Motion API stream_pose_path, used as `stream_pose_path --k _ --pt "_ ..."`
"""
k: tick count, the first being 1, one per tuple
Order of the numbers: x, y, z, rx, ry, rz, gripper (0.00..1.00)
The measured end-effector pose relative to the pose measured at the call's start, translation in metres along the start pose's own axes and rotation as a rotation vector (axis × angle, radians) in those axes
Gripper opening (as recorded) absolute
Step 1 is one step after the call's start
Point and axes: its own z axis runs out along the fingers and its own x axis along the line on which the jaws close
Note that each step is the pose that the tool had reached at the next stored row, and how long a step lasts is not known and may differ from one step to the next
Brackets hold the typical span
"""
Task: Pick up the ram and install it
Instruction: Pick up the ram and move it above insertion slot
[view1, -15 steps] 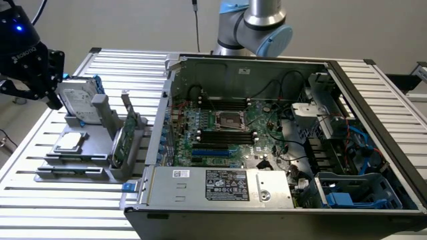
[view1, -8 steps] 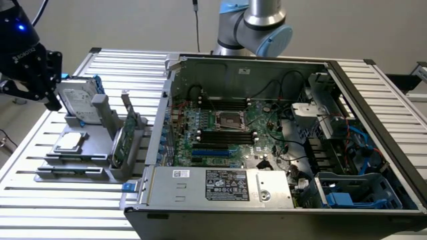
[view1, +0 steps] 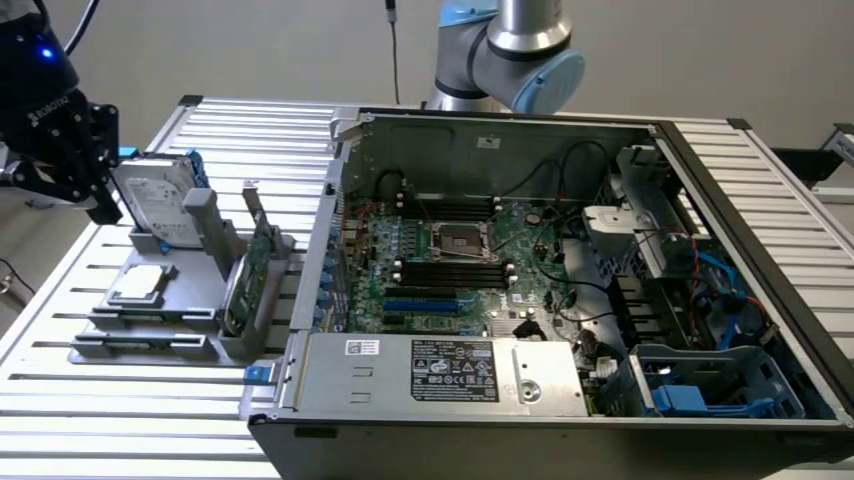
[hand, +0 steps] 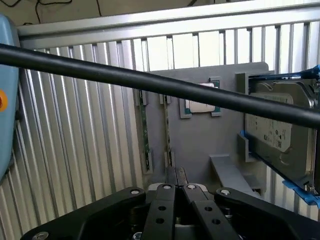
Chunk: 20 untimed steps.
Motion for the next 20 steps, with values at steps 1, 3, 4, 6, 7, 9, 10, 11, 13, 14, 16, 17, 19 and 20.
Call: stream_pose_path --k 1,3,4,6,7,9,10,11,13,14,16,17,19,20 --pt "0.0 0.0 0.0001 -0.0001 0.0001 -0.014 0.12" --pt "0.0 0.0001 0.0008 -0.0002 -0.0009 -0.034 0.17" --pt "0.0 0.0002 0.0013 0.0 -0.0015 -0.043 0.24" --pt "0.001 0.0002 0.003 0.0009 -0.0027 -0.058 0.3" --pt "0.001 0.0003 0.0041 0.0015 -0.0033 -0.065 0.3" --pt "0.004 0.0002 0.0068 0.0024 -0.0053 -0.076 0.36" --pt "0.006 0.0002 0.0083 0.0028 -0.0066 -0.08 0.36" --pt "0.008 0.0004 0.0099 0.0031 -0.008 -0.083 0.36" --pt "0.013 0.0004 0.0131 0.0033 -0.0102 -0.085 0.36" --pt "0.016 0.0004 0.0147 0.0033 -0.0112 -0.086 0.36" --pt "0.023 0.0008 0.0187 0.0033 -0.0134 -0.087 0.36" --pt "0.026 0.001 0.0208 0.0033 -0.0142 -0.087 0.36" --pt "0.03 0.0011 0.0248 0.0028 -0.0146 -0.088 0.36" --pt "0.032 0.0012 0.0267 0.0028 -0.0148 -0.088 0.36"
